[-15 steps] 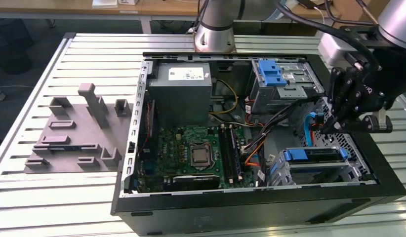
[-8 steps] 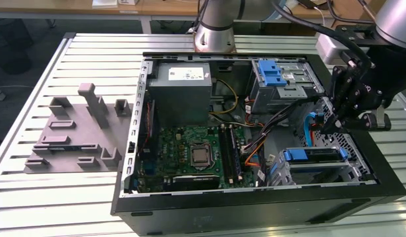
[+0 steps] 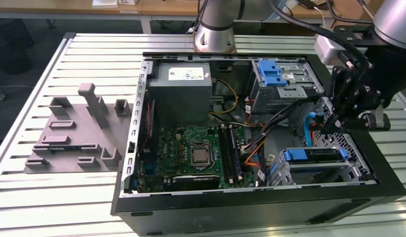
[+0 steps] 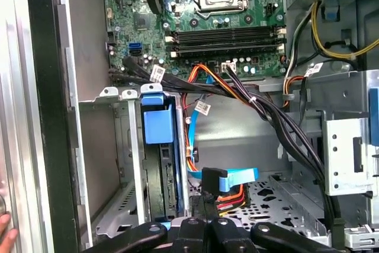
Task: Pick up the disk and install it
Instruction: 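Insert the first disk wire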
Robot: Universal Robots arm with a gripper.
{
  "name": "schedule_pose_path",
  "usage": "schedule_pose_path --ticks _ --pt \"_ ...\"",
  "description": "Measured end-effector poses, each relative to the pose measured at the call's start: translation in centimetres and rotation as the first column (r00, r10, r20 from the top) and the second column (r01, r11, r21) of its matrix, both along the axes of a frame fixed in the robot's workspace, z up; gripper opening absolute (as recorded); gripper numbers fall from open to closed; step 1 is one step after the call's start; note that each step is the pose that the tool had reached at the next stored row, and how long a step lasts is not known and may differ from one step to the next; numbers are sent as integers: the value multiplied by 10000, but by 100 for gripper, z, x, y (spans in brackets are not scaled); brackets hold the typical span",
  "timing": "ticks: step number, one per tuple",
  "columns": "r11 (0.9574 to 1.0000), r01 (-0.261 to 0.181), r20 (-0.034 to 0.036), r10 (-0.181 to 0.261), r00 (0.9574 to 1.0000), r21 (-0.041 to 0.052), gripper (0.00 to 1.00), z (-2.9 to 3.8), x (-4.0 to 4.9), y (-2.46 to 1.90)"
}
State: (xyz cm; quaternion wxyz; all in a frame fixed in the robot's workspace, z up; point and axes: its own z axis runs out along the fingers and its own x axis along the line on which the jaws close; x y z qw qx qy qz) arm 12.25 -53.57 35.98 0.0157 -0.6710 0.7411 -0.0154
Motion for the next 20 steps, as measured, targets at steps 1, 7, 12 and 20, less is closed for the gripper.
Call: schedule_pose_path --ticks 1,7,12,20 --pt "10000 -1 4 1 10000 -1 11 0 0 0" --pt "10000 0 52 0 10000 -1 18 -7 -32 3" --pt "10000 -1 58 1 10000 -12 25 -19 -34 93" --pt "9984 2 87 3 10000 -558 25 -44 -34 112"
